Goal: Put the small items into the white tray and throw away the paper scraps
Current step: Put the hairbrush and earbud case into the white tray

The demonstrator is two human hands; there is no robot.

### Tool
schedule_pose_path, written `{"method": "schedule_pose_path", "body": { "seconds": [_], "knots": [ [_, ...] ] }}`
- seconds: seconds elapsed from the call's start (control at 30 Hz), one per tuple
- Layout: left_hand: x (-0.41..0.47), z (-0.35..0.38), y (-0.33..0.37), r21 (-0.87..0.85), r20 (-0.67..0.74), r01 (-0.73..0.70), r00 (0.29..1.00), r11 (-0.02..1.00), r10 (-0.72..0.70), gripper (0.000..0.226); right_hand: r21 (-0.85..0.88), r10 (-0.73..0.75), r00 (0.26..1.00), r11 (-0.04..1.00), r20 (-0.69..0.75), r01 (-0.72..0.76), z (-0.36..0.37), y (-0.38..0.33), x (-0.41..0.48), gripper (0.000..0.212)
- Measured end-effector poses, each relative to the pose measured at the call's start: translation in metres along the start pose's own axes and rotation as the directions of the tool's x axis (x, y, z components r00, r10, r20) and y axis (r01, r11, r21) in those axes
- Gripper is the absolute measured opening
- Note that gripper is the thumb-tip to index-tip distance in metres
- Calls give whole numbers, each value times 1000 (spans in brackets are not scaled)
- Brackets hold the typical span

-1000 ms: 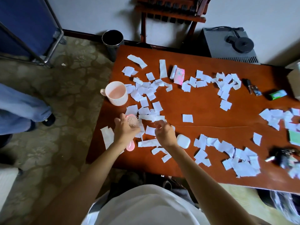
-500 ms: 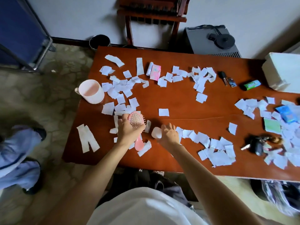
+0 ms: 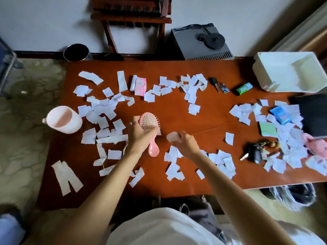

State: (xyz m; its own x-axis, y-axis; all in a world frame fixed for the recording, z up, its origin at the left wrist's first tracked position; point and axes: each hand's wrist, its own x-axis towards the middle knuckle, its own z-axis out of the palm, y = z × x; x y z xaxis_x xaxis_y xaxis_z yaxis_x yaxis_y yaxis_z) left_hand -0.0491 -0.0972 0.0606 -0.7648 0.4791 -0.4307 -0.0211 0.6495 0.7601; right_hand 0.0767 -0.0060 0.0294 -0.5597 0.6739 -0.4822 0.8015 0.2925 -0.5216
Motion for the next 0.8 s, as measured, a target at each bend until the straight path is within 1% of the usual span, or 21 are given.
{"method": "schedule_pose_path", "body": {
  "seconds": [0.13,0.23,0.33,0.43,0.53,0.67,0.73,0.8],
  "knots": [
    [0,46,48,-46,35,-87,995,995,88,66,151,12,977,988,-213,21,-64,32,15,38],
    [2,96,85,-108,40,-132,990,985,137,67,196,16,960,980,-280,40,-116,69,32,37],
    [1,160,129,-153,41,-166,984,974,174,65,261,14,951,963,-308,71,-173,120,49,38],
    [-13,226,178,-216,47,-169,982,962,183,60,334,26,952,939,-306,81,-231,169,61,44],
    [-21,291,223,-260,68,-164,980,952,188,48,388,68,947,919,-315,63,-283,217,73,46],
    [-27,364,283,-250,80,-197,971,948,223,46,388,125,942,922,-311,6,-344,275,94,34],
    [-19,390,304,-242,97,-196,970,950,225,50,387,148,942,922,-302,-21,-364,294,108,32],
    [-5,414,324,-188,114,-204,967,961,228,53,385,159,940,922,-301,-32,-382,308,124,32]
  ]
}}
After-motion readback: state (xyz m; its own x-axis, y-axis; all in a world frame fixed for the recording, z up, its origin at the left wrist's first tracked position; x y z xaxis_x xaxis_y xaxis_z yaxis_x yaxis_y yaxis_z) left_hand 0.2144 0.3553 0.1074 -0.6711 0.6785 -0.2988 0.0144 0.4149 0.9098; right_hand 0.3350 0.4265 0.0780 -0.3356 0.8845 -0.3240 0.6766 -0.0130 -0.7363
